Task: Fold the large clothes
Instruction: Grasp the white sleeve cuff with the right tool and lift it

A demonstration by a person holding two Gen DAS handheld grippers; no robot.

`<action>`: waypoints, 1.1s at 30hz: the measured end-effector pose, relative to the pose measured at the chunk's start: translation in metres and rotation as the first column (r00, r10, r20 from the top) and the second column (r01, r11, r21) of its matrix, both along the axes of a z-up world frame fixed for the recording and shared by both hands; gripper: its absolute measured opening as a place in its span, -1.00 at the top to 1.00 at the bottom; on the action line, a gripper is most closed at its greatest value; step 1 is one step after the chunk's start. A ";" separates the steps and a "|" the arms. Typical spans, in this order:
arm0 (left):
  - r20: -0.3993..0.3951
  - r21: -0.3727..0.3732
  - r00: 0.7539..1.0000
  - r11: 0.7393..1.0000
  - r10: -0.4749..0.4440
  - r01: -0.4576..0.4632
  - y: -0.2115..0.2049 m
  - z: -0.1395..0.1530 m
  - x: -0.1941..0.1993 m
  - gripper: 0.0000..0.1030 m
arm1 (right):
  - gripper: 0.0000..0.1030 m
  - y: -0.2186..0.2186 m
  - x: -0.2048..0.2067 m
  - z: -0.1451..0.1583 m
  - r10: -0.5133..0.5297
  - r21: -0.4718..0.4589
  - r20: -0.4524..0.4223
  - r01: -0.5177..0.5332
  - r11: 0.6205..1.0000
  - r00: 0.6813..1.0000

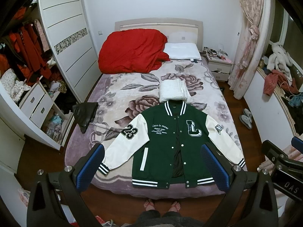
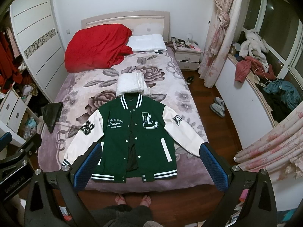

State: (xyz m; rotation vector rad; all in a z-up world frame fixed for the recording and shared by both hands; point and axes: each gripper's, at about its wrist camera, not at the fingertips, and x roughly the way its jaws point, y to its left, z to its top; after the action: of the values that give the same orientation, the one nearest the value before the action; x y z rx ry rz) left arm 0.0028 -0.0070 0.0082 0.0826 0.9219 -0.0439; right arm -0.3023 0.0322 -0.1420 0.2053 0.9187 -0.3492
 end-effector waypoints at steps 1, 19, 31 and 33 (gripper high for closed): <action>0.001 -0.001 1.000 1.000 0.000 0.000 0.001 -0.001 -0.001 -1.00 | -1.00 0.000 -0.002 -0.003 -0.001 -0.001 0.000 0.001 1.000 1.000; 0.129 0.116 0.992 0.993 0.004 -0.019 -0.009 -0.068 0.122 -1.00 | -1.00 -0.061 0.062 -0.050 -0.163 0.155 -0.007 0.162 0.975 0.987; -0.144 0.263 0.983 0.962 0.114 -0.073 -0.062 -0.277 0.214 -1.00 | -0.28 -0.261 0.041 -0.378 -0.582 0.525 -0.303 0.642 0.559 0.755; -0.213 0.279 0.967 0.957 0.142 -0.079 -0.082 -0.324 0.228 -1.00 | -0.29 -0.295 0.026 -0.448 -0.628 0.585 -0.372 0.698 0.413 0.683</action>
State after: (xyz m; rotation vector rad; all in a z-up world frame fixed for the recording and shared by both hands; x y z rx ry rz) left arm 0.2305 -0.0887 -0.3158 0.2822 1.1605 0.1804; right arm -0.2763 -0.2626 -0.5899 1.3233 1.0010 -0.7568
